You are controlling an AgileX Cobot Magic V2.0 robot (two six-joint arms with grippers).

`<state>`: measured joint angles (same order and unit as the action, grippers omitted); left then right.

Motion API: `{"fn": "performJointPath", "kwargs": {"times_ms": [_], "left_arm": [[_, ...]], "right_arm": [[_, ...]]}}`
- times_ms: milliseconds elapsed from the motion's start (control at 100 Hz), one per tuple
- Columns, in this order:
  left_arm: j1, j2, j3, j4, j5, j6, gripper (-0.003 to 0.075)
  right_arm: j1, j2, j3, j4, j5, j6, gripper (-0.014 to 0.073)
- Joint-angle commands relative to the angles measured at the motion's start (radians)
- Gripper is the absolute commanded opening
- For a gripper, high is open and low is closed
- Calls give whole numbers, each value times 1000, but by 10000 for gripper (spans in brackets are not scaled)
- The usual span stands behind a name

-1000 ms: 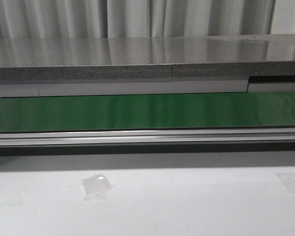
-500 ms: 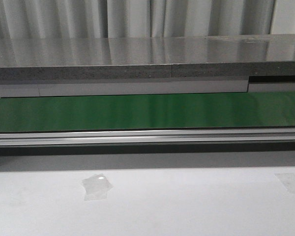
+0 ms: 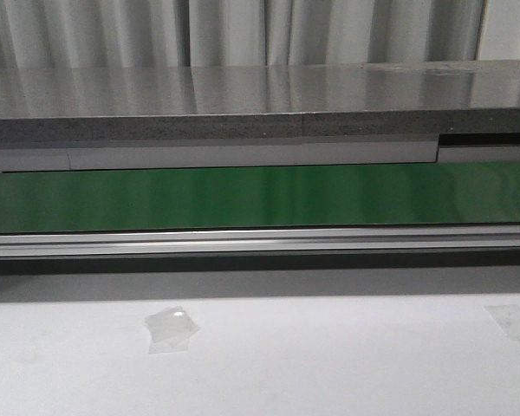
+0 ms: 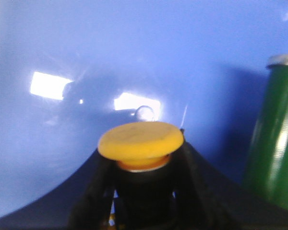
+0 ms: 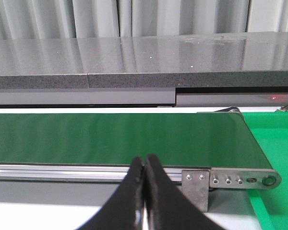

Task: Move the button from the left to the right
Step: 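Lift the button with the left gripper and carry it over the belt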

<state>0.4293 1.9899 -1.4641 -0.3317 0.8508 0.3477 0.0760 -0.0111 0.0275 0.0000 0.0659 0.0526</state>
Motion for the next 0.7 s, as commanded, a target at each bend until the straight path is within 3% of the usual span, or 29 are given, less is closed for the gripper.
{"fn": "performJointPath", "kwargs": {"times_ms": [0,250,690], "left_arm": [[-5,-97,-54,-18,22,-6,61],[-28,-157,-68,-23,61,23,61],[-177,-157,-68,18,126,63,61]], "right_arm": [[2,-17,-16,-15,-83,0,-68],[2,-17,-16,-15,-83,0,-68],[2,-17,-16,-15,-83,0,-68]]}}
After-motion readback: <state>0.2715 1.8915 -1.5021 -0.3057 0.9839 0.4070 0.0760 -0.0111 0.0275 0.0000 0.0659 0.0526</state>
